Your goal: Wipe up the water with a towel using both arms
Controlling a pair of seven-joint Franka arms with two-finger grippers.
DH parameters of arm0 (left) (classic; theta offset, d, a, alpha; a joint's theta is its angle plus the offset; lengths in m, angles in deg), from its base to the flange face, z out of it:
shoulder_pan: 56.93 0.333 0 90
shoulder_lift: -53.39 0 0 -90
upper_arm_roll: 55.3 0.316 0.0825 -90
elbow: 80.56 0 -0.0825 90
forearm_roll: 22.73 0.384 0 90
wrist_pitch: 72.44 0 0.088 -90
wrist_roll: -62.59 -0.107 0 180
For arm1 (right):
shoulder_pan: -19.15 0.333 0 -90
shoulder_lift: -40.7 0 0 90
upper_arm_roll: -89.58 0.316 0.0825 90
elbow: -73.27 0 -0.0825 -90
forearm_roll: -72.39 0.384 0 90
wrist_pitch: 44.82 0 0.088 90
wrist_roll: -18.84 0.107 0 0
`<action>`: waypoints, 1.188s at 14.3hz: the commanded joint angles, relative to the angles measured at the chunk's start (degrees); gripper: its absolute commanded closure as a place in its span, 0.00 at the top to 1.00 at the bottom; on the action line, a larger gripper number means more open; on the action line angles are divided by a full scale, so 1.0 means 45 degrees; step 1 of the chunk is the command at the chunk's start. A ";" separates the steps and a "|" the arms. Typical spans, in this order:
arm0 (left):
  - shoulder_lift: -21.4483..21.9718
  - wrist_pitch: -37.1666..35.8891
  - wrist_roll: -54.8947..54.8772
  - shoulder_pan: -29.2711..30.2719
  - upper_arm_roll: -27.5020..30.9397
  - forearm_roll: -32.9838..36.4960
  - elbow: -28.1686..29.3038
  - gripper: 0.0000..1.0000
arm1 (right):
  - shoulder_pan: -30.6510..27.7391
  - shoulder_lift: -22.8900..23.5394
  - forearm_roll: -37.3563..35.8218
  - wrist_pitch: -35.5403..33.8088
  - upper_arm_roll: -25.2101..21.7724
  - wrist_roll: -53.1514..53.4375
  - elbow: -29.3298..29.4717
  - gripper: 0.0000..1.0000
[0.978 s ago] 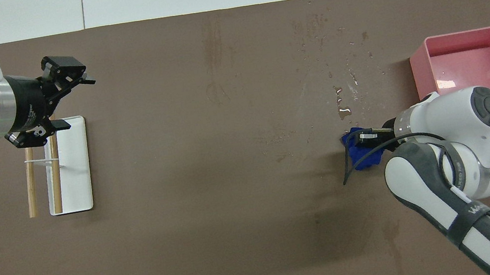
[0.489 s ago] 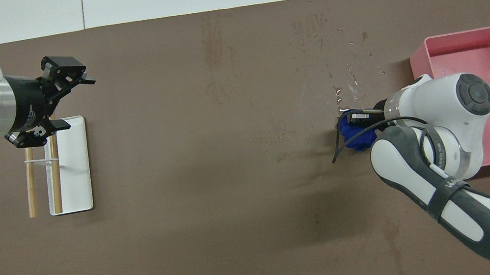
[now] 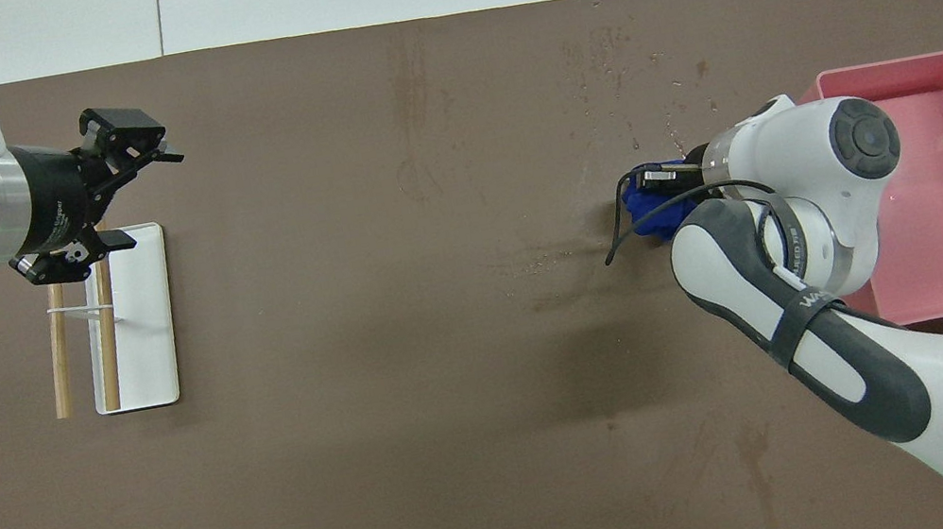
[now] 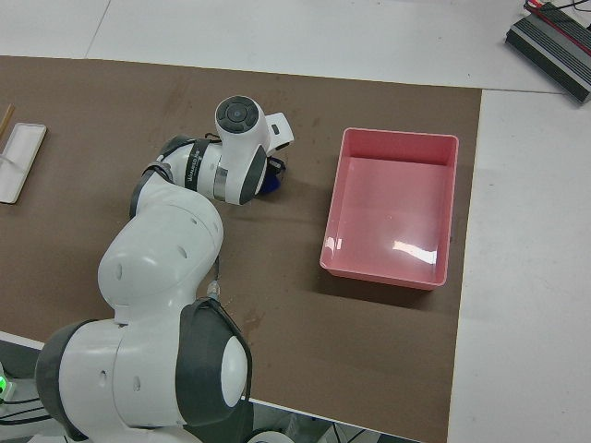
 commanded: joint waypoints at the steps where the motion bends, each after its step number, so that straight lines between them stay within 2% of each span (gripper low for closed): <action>1: 0.0243 -0.2189 -0.5747 0.2164 -0.0190 -0.1085 -0.0778 1.00 | 0.0034 0.1703 -0.0111 0.0576 0.0045 -0.0050 0.1603 0.00; 5: 0.0243 -0.2247 -0.5902 0.2164 -0.0171 -0.1027 -0.0720 1.00 | -0.0005 0.2758 -0.0131 0.0888 0.0045 -0.0069 0.2971 0.00; 6: 0.0301 -0.2325 -0.6232 0.2183 -0.0171 -0.0504 -0.0642 1.00 | -0.0005 0.3031 -0.0150 0.0889 0.0065 -0.0070 0.3419 0.00; 7: 0.0417 -0.2384 -0.7202 0.2183 -0.0190 0.0680 -0.0313 1.00 | -0.0005 0.3246 -0.0150 0.0889 0.0045 -0.0070 0.3887 0.00; 9: 0.0613 -0.2423 -0.9952 0.2358 -0.0171 0.2229 0.0100 1.00 | -0.0005 0.3618 -0.0150 0.0889 0.0065 -0.0050 0.4689 0.00; 12: 0.0322 -0.3142 -1.2986 0.2320 -0.0171 0.4652 -0.0423 1.00 | -0.0025 0.4164 -0.0208 0.0772 0.0220 -0.0050 0.6035 0.00; 15: -0.0575 -0.4490 -1.3110 0.2087 -0.0132 0.4619 -0.2023 1.00 | 0.0014 0.4712 -0.0248 0.0188 0.0260 -0.0050 0.7540 0.00; 17: -0.0481 -0.4612 -1.3091 0.1871 -0.0112 0.4423 -0.2009 1.00 | -0.0024 0.4850 -0.0365 -0.0747 0.0241 -0.0128 0.8186 0.00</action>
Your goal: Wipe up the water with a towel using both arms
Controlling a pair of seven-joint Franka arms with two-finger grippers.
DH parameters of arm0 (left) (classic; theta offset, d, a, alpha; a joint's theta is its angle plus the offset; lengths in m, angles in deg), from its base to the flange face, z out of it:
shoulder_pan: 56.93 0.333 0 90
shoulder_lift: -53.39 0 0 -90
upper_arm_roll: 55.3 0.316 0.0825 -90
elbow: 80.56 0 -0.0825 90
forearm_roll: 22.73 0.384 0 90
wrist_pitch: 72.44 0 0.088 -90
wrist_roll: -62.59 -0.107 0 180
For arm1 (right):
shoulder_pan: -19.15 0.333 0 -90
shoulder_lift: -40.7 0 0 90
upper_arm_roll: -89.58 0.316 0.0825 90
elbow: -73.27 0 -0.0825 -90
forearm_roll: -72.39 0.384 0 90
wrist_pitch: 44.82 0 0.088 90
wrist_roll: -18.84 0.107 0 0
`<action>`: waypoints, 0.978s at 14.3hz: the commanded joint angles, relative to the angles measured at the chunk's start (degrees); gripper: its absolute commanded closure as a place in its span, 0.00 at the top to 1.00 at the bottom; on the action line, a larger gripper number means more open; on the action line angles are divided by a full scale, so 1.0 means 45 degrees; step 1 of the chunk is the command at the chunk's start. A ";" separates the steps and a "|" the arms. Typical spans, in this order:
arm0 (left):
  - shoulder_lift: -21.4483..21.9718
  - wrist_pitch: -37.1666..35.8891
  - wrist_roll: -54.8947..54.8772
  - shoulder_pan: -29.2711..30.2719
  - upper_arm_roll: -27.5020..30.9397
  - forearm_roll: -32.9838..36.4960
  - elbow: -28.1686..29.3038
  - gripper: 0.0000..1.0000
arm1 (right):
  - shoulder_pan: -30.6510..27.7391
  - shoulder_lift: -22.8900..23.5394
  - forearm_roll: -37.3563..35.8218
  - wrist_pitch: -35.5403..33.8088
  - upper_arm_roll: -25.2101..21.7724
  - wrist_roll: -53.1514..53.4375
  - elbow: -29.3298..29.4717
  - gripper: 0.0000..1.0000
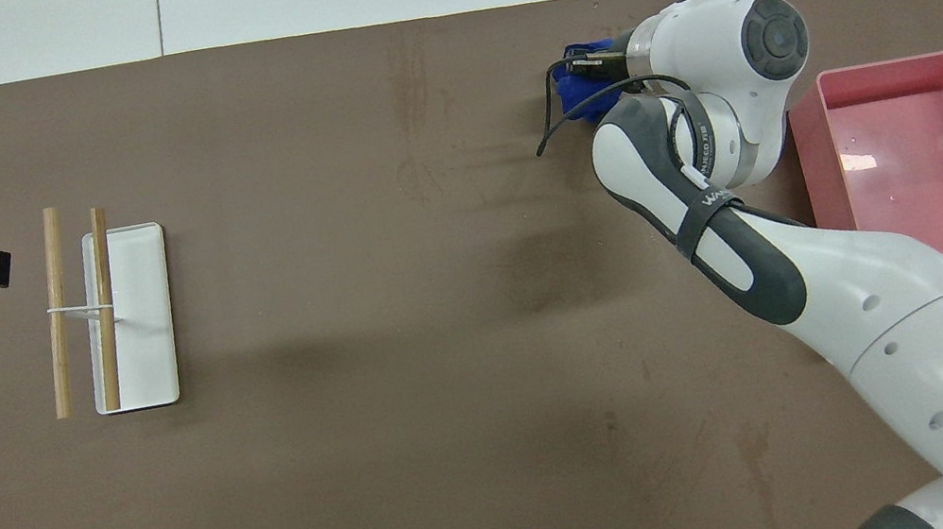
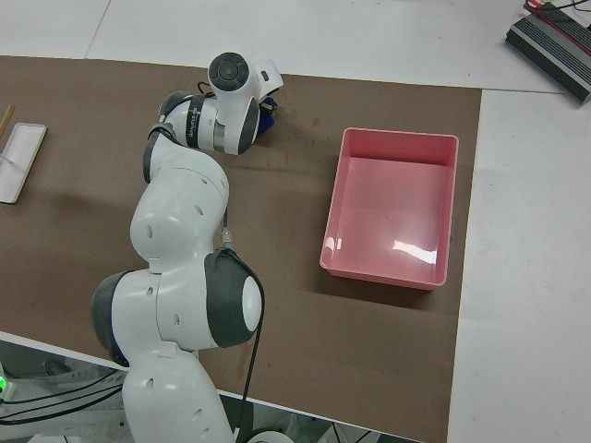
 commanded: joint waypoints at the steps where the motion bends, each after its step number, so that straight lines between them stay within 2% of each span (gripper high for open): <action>1: -0.0229 -0.0533 -0.0206 -0.0295 0.0049 0.0130 -0.0486 1.00 | -0.0252 0.0569 -0.0358 -0.1131 0.0127 -0.0167 0.1465 0.00; 3: -0.0053 -0.0475 -0.0147 -0.0102 0.0030 0.0111 -0.0309 1.00 | -0.0292 0.0258 -0.0378 -0.2201 0.0011 -0.0167 0.1485 0.00; 5: -0.0013 -0.0591 -0.0148 -0.0003 0.0030 0.0111 -0.0289 1.00 | -0.0312 -0.0482 -0.0416 -0.3607 -0.0146 -0.0167 0.1505 0.00; 8: 0.0103 -0.0747 -0.0186 -0.0177 0.0009 0.0091 -0.0211 1.00 | -0.0565 -0.1829 -0.1584 -0.5562 -0.0264 -0.0167 0.1485 0.00; 9: 0.0143 -0.1038 -0.0225 -0.0507 0.0223 0.0072 -0.0250 1.00 | -0.0585 -0.2240 -0.1898 -0.6206 -0.0283 -0.0186 0.1369 0.00; 11: 0.0647 -0.1197 -0.0226 -0.1795 0.1935 -0.0936 -0.0192 1.00 | -0.0701 -0.3002 -0.2018 -0.7961 -0.0341 -0.0187 0.1348 0.00; 12: 0.0883 -0.1217 -0.0226 -0.1896 0.2137 -0.1543 -0.0056 1.00 | -0.0799 -0.3412 -0.2289 -0.8743 -0.0361 -0.0187 0.1329 0.00; 14: 0.1099 -0.1411 -0.0342 -0.1780 0.2119 -0.1569 -0.0074 1.00 | -0.1208 -0.4154 -0.2972 -1.0345 -0.0361 -0.0865 0.1251 0.00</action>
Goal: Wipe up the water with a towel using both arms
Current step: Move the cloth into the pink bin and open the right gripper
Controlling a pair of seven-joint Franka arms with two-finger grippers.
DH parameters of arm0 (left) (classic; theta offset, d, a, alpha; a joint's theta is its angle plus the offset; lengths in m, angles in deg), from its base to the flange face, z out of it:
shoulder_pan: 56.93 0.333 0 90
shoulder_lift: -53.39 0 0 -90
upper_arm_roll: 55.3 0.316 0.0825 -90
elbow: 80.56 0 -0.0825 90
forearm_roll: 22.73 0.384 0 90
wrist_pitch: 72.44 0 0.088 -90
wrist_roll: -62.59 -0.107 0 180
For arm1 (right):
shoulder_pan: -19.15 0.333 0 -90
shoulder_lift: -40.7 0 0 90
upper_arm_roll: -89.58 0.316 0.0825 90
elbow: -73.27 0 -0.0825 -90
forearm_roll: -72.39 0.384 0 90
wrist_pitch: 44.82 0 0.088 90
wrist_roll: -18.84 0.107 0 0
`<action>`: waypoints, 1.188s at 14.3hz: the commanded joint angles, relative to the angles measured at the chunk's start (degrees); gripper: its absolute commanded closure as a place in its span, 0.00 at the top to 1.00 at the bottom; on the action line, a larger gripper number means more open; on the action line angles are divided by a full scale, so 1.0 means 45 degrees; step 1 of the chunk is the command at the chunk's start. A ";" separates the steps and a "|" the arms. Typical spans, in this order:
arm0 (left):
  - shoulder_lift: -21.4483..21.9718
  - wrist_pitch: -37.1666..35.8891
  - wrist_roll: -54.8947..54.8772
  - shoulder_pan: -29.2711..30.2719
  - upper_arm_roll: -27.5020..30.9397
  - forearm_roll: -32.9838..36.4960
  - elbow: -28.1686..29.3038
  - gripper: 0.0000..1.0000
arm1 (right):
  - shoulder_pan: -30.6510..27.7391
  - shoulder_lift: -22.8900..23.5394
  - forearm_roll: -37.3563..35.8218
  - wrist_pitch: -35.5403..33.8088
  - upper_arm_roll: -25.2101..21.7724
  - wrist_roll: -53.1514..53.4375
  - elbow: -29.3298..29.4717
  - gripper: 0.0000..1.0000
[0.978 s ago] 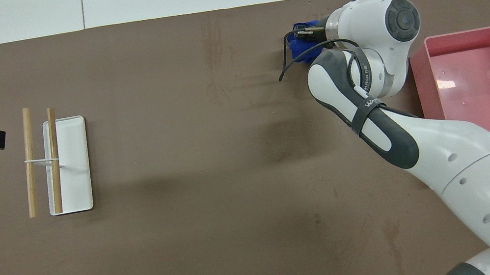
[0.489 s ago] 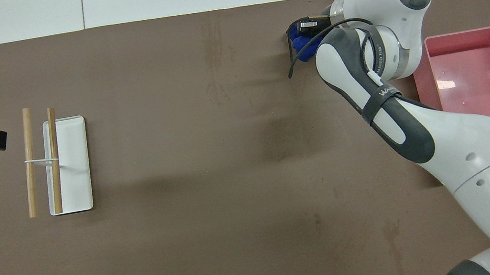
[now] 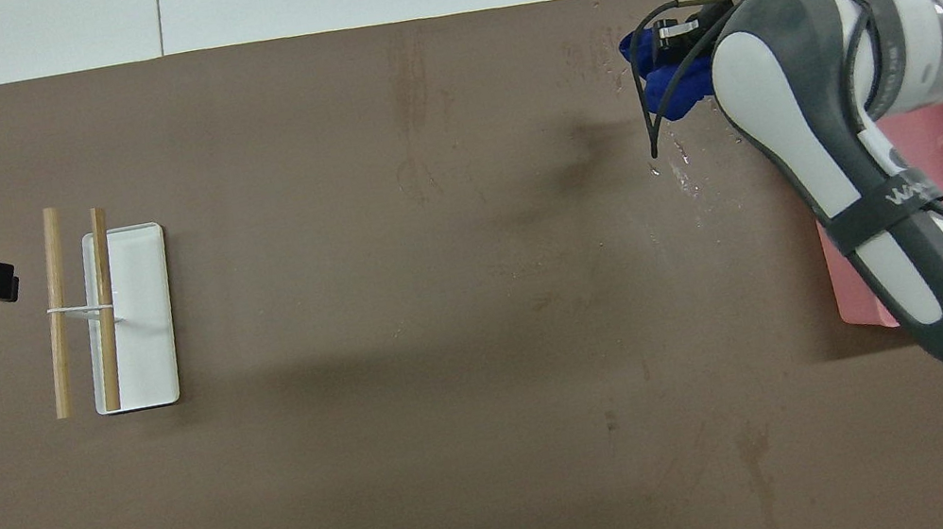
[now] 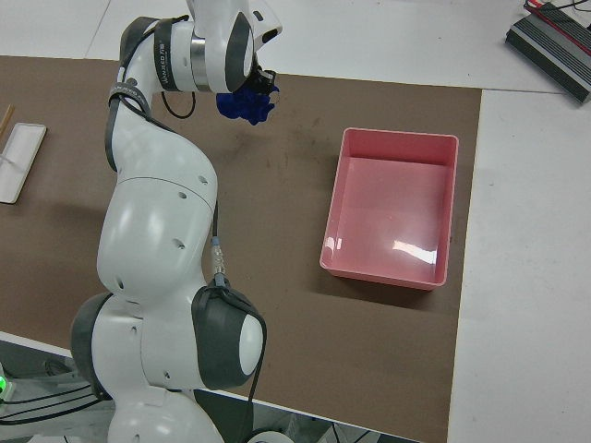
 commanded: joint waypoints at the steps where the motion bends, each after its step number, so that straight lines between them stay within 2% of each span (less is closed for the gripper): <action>1: 0.0489 -0.0580 -0.0278 -0.0123 0.0307 -0.0326 -0.0026 1.00 | -0.0919 -0.1226 -0.0656 -0.1696 0.0079 -0.1560 -0.0579 0.00; 5: 0.0567 -0.0504 -0.0160 -0.0064 0.0307 -0.0482 0.0089 1.00 | -0.3437 -0.1835 -0.0677 -0.3145 0.0079 -0.5582 -0.0971 0.00; 7: 0.0548 -0.0465 -0.0122 -0.0064 0.0307 -0.0676 0.0051 1.00 | -0.4648 -0.2068 -0.0735 -0.3266 0.0079 -0.7515 -0.1378 0.00; 9: 0.0567 -0.0406 0.0228 -0.0084 0.0268 -0.0873 0.0109 1.00 | -0.5452 -0.2633 -0.0794 -0.2897 0.0079 -0.8926 -0.2643 0.00; 10: 0.0587 -0.0425 0.0288 -0.0084 0.0190 -0.0892 0.0148 1.00 | -0.5571 -0.3062 -0.0813 -0.2082 0.0079 -0.9048 -0.3714 0.04; 11: 0.0587 -0.0406 0.0269 -0.0084 0.0189 -0.0873 0.0168 1.00 | -0.5611 -0.3607 -0.0871 -0.1049 0.0079 -0.9088 -0.5021 0.19; 12: 0.0587 -0.0406 0.0269 -0.0103 0.0209 -0.0873 0.0226 1.00 | -0.5573 -0.4000 -0.0891 -0.0149 0.0079 -0.9049 -0.6078 0.63; 13: 0.0606 -0.0541 0.0250 -0.0161 0.0248 -0.0854 0.0226 1.00 | -0.5437 -0.4158 -0.0911 0.0208 0.0079 -0.8991 -0.6514 0.99; 17: 0.0665 -0.0621 0.0250 -0.0181 0.0228 -0.0853 0.0246 1.00 | -0.5456 -0.4450 -0.0911 -0.0275 0.0079 -0.9049 -0.6149 1.00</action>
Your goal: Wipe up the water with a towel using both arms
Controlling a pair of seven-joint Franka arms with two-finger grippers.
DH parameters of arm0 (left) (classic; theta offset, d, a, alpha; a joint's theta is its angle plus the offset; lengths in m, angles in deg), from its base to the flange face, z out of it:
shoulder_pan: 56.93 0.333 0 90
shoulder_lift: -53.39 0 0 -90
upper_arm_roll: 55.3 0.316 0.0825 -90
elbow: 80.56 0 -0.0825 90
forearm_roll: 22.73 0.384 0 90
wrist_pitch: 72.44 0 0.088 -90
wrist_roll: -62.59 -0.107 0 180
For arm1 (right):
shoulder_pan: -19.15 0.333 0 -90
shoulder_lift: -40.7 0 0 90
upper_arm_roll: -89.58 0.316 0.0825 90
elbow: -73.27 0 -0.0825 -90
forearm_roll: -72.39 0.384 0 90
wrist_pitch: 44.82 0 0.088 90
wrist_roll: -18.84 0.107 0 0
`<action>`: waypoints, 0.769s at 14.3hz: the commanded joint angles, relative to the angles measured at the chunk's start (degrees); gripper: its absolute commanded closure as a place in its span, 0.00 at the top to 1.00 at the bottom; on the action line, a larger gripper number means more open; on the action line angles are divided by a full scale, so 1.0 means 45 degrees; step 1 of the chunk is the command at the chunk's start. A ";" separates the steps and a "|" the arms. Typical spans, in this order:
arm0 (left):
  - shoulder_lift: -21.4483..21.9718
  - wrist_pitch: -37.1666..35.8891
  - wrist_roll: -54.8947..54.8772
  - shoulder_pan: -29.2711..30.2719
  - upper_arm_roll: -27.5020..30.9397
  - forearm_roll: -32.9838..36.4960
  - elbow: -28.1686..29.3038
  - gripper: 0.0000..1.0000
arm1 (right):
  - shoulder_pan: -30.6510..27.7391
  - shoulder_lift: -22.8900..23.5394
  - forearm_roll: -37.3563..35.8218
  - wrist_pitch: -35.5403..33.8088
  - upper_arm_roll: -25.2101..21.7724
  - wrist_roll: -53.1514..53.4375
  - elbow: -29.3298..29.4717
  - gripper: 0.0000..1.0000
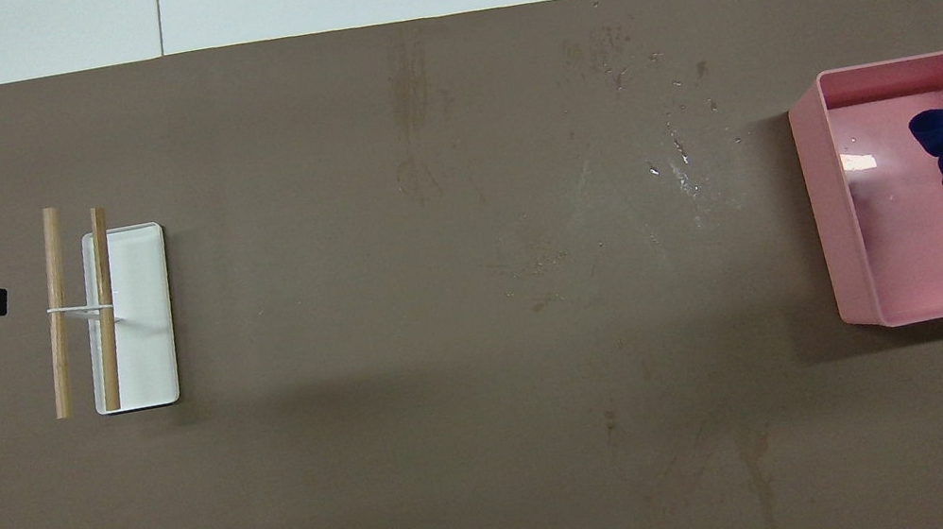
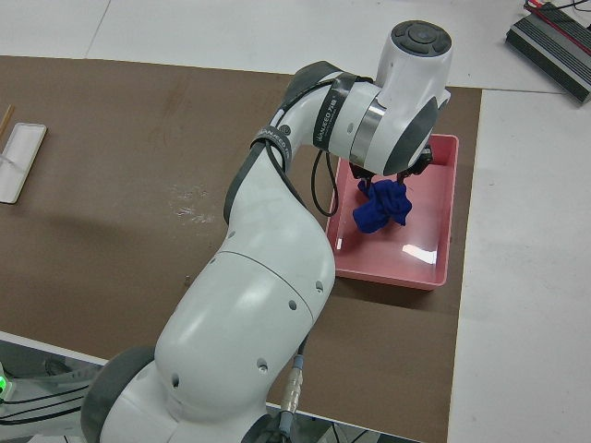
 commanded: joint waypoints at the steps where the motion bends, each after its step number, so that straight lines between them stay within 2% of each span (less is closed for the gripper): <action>1: 0.0207 -0.0173 0.0141 -0.0138 0.0117 -0.0100 0.0179 1.00 | -0.0019 -0.1070 -0.0316 -0.0482 0.0106 -0.0019 -0.0171 1.00; 6: 0.0207 -0.0173 0.0141 -0.0138 0.0117 -0.0100 0.0179 1.00 | 0.0527 -0.2866 -0.0297 -0.2631 0.0263 0.0098 0.0729 1.00; 9: 0.0207 -0.0173 0.0141 -0.0138 0.0117 -0.0099 0.0179 1.00 | 0.1228 -0.3240 -0.1055 -0.3685 0.0302 0.0545 0.1294 1.00; 11: 0.0207 -0.0173 0.0141 -0.0138 0.0117 -0.0119 0.0179 1.00 | 0.1445 -0.3475 -0.1078 -0.4371 0.0631 0.2063 0.1315 1.00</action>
